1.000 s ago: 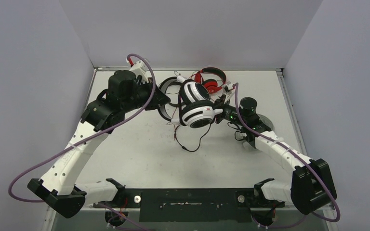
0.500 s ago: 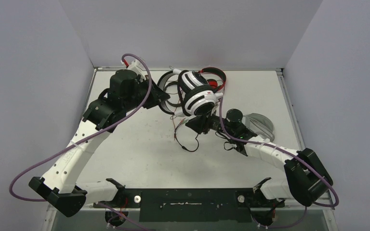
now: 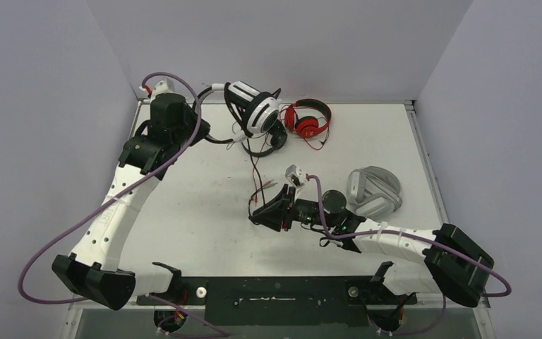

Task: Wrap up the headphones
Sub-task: Wrap the headphones cable around the headphones.

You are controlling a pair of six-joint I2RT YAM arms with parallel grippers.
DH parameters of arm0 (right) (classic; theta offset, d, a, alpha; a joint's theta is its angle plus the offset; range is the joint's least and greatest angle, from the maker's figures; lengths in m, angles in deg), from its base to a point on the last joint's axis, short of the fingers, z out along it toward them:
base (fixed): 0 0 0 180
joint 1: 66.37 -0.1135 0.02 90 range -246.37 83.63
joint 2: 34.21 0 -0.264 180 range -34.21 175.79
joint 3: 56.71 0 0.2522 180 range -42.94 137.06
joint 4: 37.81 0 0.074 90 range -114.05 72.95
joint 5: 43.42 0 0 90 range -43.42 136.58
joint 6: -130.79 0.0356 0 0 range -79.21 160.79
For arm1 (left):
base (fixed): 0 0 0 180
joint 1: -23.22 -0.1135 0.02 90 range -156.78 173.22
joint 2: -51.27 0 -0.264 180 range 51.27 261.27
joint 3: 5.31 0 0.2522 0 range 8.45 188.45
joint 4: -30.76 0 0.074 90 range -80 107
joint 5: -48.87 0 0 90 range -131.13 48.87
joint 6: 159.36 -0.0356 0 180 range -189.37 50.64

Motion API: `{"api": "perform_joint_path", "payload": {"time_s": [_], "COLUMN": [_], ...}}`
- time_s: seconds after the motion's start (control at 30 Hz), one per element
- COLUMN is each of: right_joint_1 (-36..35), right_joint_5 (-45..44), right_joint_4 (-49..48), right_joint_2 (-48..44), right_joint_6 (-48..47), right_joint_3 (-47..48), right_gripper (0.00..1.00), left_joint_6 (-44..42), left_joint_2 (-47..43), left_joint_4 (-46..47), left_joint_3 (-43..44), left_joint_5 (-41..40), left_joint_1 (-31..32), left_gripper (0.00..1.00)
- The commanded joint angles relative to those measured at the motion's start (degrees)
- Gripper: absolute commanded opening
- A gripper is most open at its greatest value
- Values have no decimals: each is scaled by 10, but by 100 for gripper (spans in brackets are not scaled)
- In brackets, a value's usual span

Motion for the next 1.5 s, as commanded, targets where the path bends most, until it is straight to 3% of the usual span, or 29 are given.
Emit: {"api": "perform_joint_path", "payload": {"time_s": [0.0, 0.1, 0.23, 0.43, 0.53, 0.6, 0.73, 0.9, 1.07, 1.3, 1.4, 1.47], "right_joint_1": [-19, -19, -17, -7, 1, 13, 43, 74, 76, 76, 77, 82], "right_joint_5": [32, 30, -15, -37, -52, -69, -71, -89, -159, -218, -253, -265], "right_joint_4": [-58, -19, 99, 343, 487, 596, 727, 766, 779, 723, 691, 669], "right_joint_2": [-57, -80, -92, -62, -25, 8, 51, 54, 60, 45, 28, 17], "right_joint_6": [35, 43, 16, -90, -146, -173, -218, -242, -276, -297, -297, -299], "right_joint_3": [26, 59, 134, 292, 380, 461, 538, 544, 542, 496, 465, 438], "right_gripper": [24, 23, 13, 12, 5, 0, 0, 3, 4, 5, 17, 18], "left_joint_6": [-19, -51, -121, -347, -490, -529, -588, -636, -647, -600, -558, -534], "left_joint_2": [6, 4, -10, -47, -79, -111, -164, -171, -169, -156, -152, -150], "left_joint_4": [83, 108, 152, 232, 268, 280, 283, 226, 162, 109, 110, 107], "left_joint_3": [-15, -52, -104, -195, -247, -281, -328, -319, -287, -243, -232, -220], "left_joint_5": [-70, -102, -149, -315, -280, -232, -166, -147, -77, 46, 71, 104], "left_joint_1": [-2, -1, 8, 86, 112, 116, 118, 120, 121, 125, 125, 125], "left_gripper": [0, 0, 0, 0, 0, 0, 0, 0, 0, 0, 0, 0]}}
